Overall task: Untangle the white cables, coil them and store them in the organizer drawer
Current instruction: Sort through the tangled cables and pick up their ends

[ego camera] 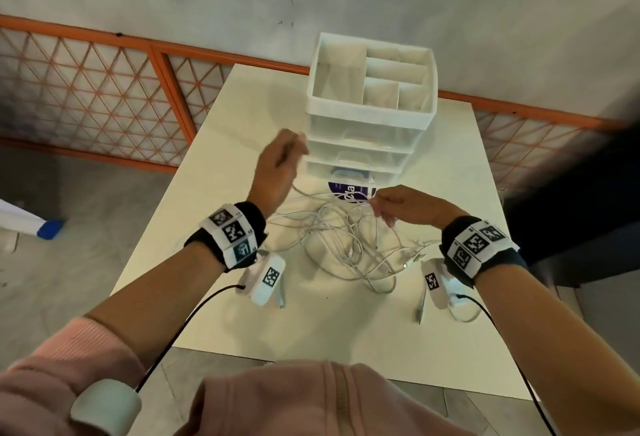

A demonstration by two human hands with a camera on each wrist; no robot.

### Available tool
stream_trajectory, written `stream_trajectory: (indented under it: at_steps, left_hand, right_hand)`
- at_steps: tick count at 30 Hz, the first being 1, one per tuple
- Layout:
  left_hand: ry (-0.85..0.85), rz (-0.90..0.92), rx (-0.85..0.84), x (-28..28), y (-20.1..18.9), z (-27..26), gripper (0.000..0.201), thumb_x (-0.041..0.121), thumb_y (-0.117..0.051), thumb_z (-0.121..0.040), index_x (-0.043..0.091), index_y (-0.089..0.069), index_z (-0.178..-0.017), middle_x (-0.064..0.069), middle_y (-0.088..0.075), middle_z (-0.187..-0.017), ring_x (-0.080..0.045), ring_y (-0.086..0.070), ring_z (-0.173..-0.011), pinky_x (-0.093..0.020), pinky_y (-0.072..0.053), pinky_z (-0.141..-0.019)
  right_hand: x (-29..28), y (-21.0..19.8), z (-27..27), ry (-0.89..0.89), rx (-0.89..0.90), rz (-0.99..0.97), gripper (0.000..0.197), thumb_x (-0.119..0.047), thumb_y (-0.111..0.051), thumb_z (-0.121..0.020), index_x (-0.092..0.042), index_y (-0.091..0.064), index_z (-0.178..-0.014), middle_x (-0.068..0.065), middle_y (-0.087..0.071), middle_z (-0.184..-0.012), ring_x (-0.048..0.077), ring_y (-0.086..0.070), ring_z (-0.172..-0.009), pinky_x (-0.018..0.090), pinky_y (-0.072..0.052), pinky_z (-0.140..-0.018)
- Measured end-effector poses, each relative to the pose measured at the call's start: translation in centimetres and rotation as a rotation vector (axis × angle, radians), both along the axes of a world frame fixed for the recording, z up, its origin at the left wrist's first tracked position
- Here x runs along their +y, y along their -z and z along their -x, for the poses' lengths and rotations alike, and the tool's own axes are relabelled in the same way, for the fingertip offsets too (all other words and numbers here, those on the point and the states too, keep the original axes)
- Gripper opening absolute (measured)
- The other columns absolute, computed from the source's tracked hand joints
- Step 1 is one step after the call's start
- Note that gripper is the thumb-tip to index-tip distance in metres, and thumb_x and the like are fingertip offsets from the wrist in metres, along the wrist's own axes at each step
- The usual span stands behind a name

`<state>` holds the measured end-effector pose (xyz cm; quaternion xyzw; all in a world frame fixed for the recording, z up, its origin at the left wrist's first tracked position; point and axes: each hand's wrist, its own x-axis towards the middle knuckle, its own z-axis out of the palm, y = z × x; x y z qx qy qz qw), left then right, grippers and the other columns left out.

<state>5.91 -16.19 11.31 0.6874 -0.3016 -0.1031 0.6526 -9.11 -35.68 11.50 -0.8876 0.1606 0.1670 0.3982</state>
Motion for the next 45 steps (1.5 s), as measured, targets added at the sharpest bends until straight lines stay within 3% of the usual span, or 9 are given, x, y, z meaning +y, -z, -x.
stream_trajectory:
  at_steps: [4, 9, 22, 26, 29, 33, 35, 41, 45]
  left_hand:
    - [0.277, -0.185, -0.105, -1.6, 0.1, 3.3, 0.019, 0.020, -0.069, -0.086, 0.008, -0.062, -0.099, 0.012, -0.035, -0.047, -0.002, -0.029, -0.046, -0.011, -0.025, -0.049]
    - [0.360, -0.187, -0.132, -2.8, -0.3, 3.6, 0.016, 0.012, -0.054, -0.096, 0.015, -0.056, -0.081, 0.012, -0.050, -0.063, 0.005, -0.044, -0.049, -0.007, -0.032, -0.055]
    - [-0.264, -0.410, -0.146, 0.5, 1.7, -3.4, 0.022, 0.021, -0.056, -0.094, 0.002, -0.066, -0.099, -0.005, -0.060, -0.071, -0.019, -0.050, -0.070, -0.024, -0.033, -0.067]
    - [-0.263, -0.215, -0.057, -1.0, 1.7, -0.8, 0.017, 0.017, -0.054, -0.094, 0.006, -0.060, -0.106, 0.007, -0.048, -0.061, -0.003, -0.044, -0.049, -0.025, -0.035, -0.063]
    - [-0.103, 0.011, -0.129, -2.5, -1.4, 1.7, 0.019, 0.016, -0.038, -0.102, 0.008, -0.050, -0.114, 0.008, -0.049, -0.067, -0.007, -0.042, -0.052, -0.028, -0.038, -0.059]
    - [0.189, 0.047, -0.301, -4.0, -4.8, 3.9, 0.027, 0.017, -0.030, -0.104, 0.012, -0.056, -0.111, -0.001, -0.061, -0.091, -0.009, -0.059, -0.089, -0.021, -0.043, -0.084]
    - [0.246, -0.006, -0.314, -4.3, -4.8, 4.1, 0.025, 0.024, -0.033, -0.103, 0.017, -0.055, -0.093, 0.005, -0.057, -0.078, -0.009, -0.055, -0.073, -0.029, -0.044, -0.075]
    - [-0.061, -0.029, -0.419, -2.9, -4.0, 1.8, 0.025, 0.018, -0.039, -0.102, 0.003, -0.051, -0.087, 0.014, -0.044, -0.061, 0.002, -0.044, -0.053, -0.014, -0.031, -0.054]
    - [-0.286, 0.086, -0.366, -1.6, -4.4, -0.3, 0.019, 0.018, -0.034, -0.102, 0.011, -0.047, -0.090, 0.017, -0.047, -0.072, 0.005, -0.046, -0.063, -0.021, -0.036, -0.064]
  right_hand:
    - [2.0, -4.0, -1.8, -0.007, -0.210, -0.012, 0.028, -0.022, -0.045, -0.099, -0.010, -0.061, -0.079, -0.004, -0.048, -0.061, 0.006, -0.043, -0.053, 0.015, -0.038, -0.055]
    - [2.2, -6.7, -2.1, 0.019, -0.286, -0.122, 0.033, -0.028, -0.043, -0.100, -0.010, -0.068, -0.089, 0.000, -0.044, -0.057, 0.009, -0.038, -0.049, 0.018, -0.036, -0.055]
    - [-3.7, -1.7, 4.4, 0.260, -0.065, -0.011, 0.035, -0.025, -0.041, -0.101, -0.005, -0.059, -0.078, 0.004, -0.044, -0.059, 0.016, -0.043, -0.054, 0.021, -0.040, -0.057]
    - [-1.3, -3.6, 1.8, 0.114, -0.087, 0.089, 0.032, -0.026, -0.046, -0.099, -0.006, -0.067, -0.084, -0.002, -0.047, -0.061, 0.009, -0.041, -0.051, 0.016, -0.035, -0.052]
    - [0.7, -6.9, -0.4, 0.030, -0.209, 0.133, 0.032, -0.024, -0.048, -0.098, -0.008, -0.071, -0.084, -0.016, -0.050, -0.049, 0.000, -0.044, -0.045, 0.009, -0.033, -0.050]
    - [2.2, -11.7, -1.9, 0.031, -0.392, 0.088, 0.032, -0.028, -0.046, -0.099, -0.014, -0.067, -0.081, -0.011, -0.042, -0.043, 0.001, -0.036, -0.041, 0.008, -0.030, -0.047]
    - [2.1, -12.7, -1.9, 0.071, -0.446, 0.068, 0.032, -0.028, -0.046, -0.099, -0.012, -0.066, -0.080, -0.014, -0.044, -0.041, 0.001, -0.035, -0.042, 0.007, -0.031, -0.048]
    - [-0.2, -6.1, 1.3, 0.140, -0.320, -0.039, 0.028, -0.028, -0.051, -0.096, -0.006, -0.062, -0.081, -0.007, -0.052, -0.057, 0.010, -0.045, -0.057, 0.012, -0.038, -0.056]
    - [-3.6, 1.8, 4.1, 0.224, -0.104, 0.068, 0.035, -0.015, -0.047, -0.098, -0.021, -0.060, -0.066, -0.004, -0.059, -0.067, 0.023, -0.060, -0.076, 0.032, -0.046, -0.084]
